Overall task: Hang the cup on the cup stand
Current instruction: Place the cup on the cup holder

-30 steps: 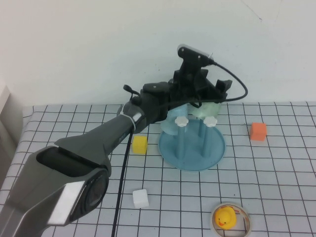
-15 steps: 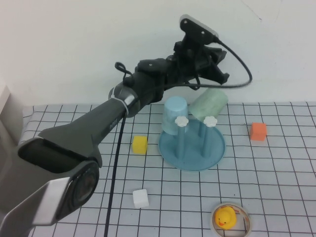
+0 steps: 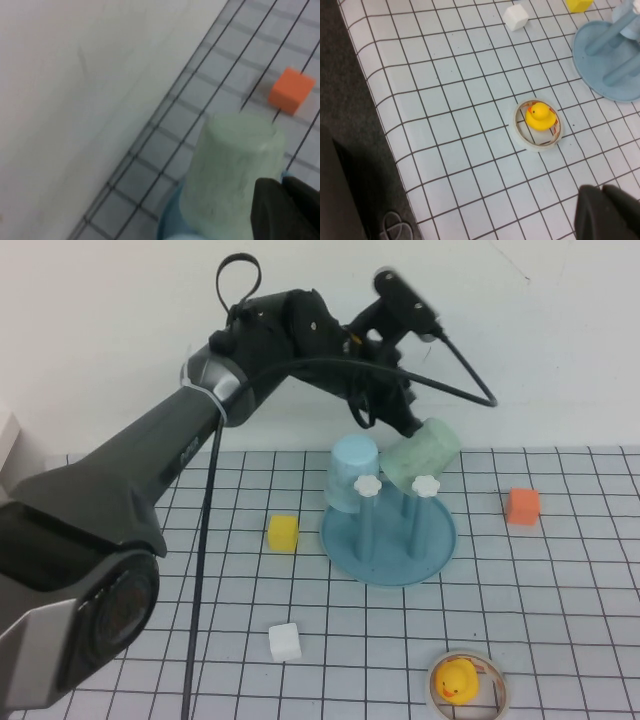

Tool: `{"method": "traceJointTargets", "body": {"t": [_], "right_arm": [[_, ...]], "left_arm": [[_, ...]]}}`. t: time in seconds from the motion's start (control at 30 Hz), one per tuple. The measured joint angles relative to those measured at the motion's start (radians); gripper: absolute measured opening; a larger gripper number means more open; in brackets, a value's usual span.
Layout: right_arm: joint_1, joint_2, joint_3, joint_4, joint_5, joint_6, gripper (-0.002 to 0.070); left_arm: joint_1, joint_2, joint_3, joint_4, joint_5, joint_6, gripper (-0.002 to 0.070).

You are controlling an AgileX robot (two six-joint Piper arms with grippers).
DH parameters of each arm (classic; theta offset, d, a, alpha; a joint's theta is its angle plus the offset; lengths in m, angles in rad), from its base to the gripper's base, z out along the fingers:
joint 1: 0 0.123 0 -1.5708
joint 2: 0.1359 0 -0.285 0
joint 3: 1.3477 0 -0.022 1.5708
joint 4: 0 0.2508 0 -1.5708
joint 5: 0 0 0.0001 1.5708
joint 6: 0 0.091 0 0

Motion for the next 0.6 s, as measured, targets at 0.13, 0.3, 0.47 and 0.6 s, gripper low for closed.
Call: {"method": "traceJointTargets", "body": {"t": [0.13, 0.3, 0.47, 0.6], "right_arm": [[0.000, 0.000, 0.000, 0.001, 0.000, 0.000, -0.0001], [0.000, 0.000, 0.000, 0.004, 0.000, 0.000, -0.0001], [0.000, 0.000, 0.000, 0.004, 0.000, 0.000, -0.0001], [0.000, 0.000, 0.000, 0.004, 0.000, 0.000, -0.0001]], "left_arm": [[0.006, 0.006, 0.000, 0.015, 0.014, -0.093, 0.0000], [0.004, 0.041, 0.000, -0.044, -0.036, -0.173, 0.0000], [0.004, 0.099, 0.000, -0.040, -0.020, -0.239, 0.0000], [0.003, 0.121, 0.000, -0.038, -0.020, -0.247, 0.0000]]}}
